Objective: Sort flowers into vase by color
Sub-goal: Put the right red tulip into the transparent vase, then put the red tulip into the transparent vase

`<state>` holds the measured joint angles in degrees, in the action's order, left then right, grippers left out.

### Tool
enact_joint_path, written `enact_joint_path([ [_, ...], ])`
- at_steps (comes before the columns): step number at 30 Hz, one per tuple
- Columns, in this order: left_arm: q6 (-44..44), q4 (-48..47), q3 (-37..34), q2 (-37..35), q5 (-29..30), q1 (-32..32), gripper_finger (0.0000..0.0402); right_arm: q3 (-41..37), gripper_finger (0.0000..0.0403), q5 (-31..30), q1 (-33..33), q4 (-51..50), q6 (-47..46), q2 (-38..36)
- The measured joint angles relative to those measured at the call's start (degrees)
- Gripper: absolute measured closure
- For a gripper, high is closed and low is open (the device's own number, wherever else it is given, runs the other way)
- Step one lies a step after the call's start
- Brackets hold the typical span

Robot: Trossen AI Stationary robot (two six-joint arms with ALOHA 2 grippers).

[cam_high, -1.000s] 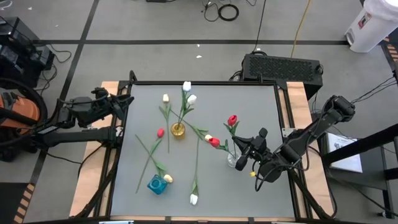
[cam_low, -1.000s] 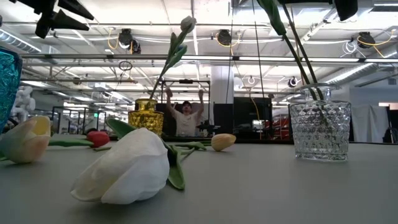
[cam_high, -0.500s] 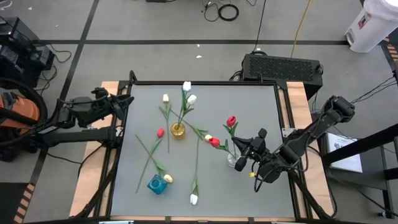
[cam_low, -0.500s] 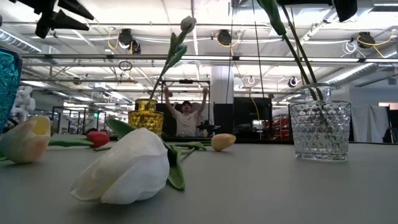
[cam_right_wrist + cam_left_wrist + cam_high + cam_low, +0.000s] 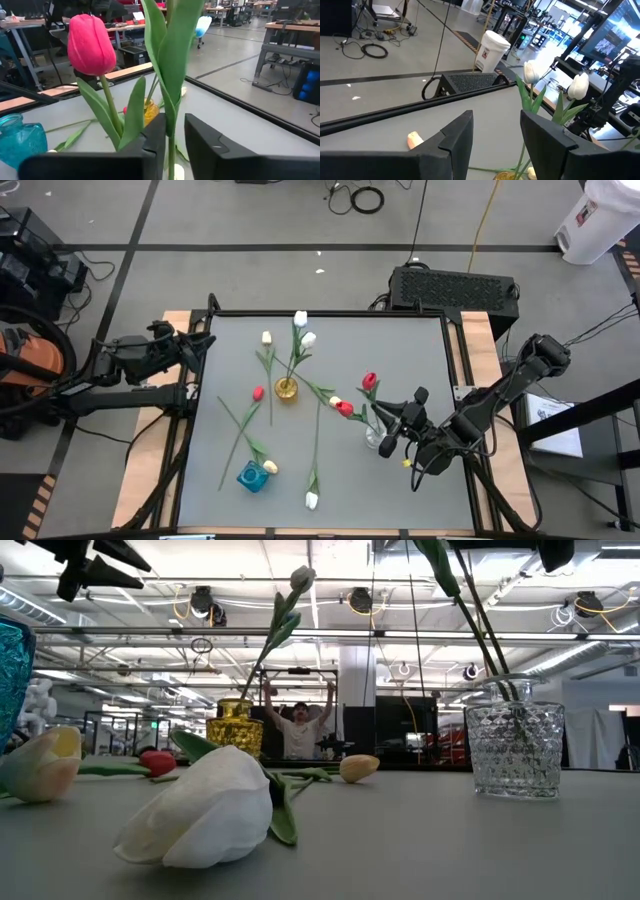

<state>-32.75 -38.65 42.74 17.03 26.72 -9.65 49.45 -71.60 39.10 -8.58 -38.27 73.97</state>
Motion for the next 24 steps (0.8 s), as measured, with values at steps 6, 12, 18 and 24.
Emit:
enact_joint_path([
  [6, 0.0, 0.0, 0.0, 0.0, 0.0, 0.0, 0.0230, 0.0, 0.0301, 1.8, 0.0, -0.1, -0.4, 0.0],
  [12, 0.0, 0.0, 0.0, 0.0, 0.0, 0.0, 0.0230, 0.0, 0.0264, 7.9, 0.0, -1.2, -0.5, 0.0],
  [18, 0.0, 0.0, 0.0, 0.0, 0.0, 0.0, 0.0230, 0.0, 0.0232, 10.6, 0.6, -4.8, -0.4, -2.2],
  [24, 0.0, 0.0, 0.0, 0.0, 0.0, 0.0, 0.0230, 0.1, 0.0220, 10.7, 3.3, -8.3, -0.1, -7.0],
])
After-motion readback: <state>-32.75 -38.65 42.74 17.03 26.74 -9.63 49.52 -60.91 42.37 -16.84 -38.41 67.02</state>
